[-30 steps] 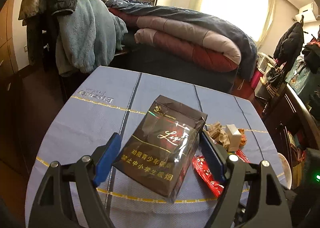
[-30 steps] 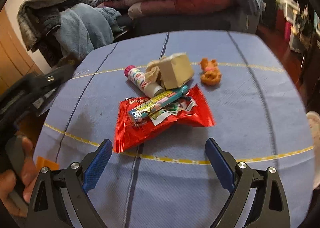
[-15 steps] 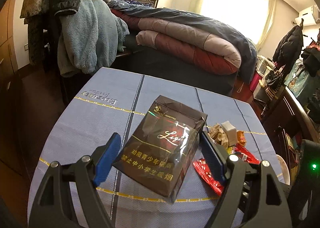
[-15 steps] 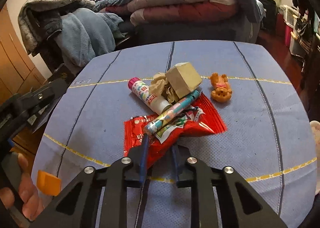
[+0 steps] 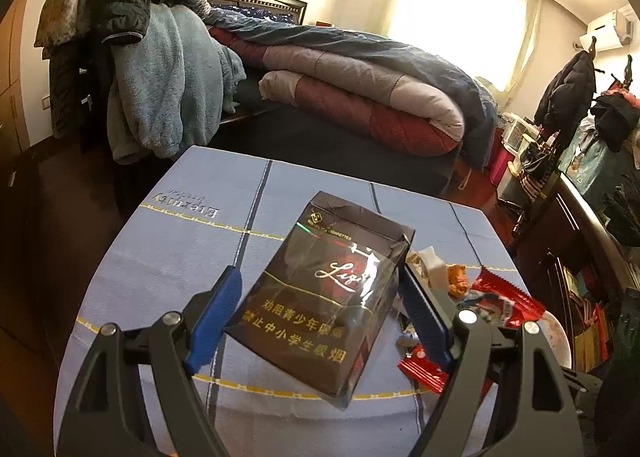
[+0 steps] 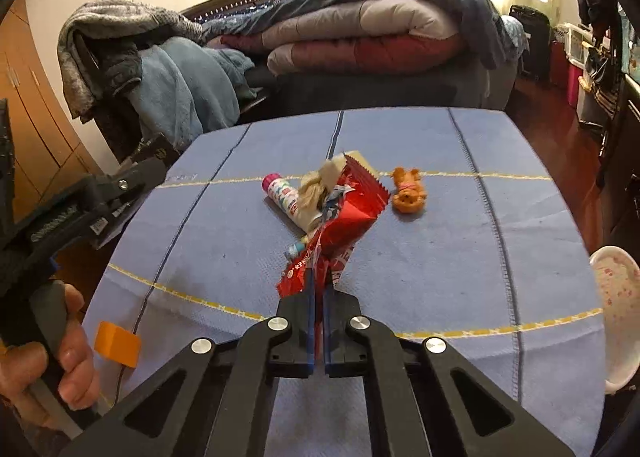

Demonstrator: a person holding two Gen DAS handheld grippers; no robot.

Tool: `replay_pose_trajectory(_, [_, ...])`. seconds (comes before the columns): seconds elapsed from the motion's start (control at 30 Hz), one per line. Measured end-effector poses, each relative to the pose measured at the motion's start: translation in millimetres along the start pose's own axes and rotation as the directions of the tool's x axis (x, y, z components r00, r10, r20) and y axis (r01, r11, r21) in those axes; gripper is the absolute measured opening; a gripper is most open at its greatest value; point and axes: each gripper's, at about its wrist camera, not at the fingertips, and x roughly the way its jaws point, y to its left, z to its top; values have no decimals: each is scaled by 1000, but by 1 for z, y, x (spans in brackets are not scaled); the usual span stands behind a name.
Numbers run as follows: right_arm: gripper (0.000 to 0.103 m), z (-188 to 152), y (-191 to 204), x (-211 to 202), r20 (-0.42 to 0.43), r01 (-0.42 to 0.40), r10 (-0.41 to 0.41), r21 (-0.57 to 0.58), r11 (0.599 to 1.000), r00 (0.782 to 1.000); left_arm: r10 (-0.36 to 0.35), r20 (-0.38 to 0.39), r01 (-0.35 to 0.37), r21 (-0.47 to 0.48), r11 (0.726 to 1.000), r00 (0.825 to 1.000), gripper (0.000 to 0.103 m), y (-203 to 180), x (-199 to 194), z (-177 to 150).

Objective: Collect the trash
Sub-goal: 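Carry both items over the wastebasket and open both tools to drop them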

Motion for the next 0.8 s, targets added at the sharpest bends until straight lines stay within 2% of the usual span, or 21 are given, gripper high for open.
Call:
replay_pose_trajectory(0.43, [3, -4, -29, -49, 69, -7, 2, 66, 998, 998, -33, 31, 32, 39, 999, 999, 80, -25, -24, 3])
replay_pose_trajectory(0.8, [3, -9, -68, -91, 138, 10, -27, 125, 992, 990, -90, 71, 81, 129, 988, 993, 80, -81, -54, 3])
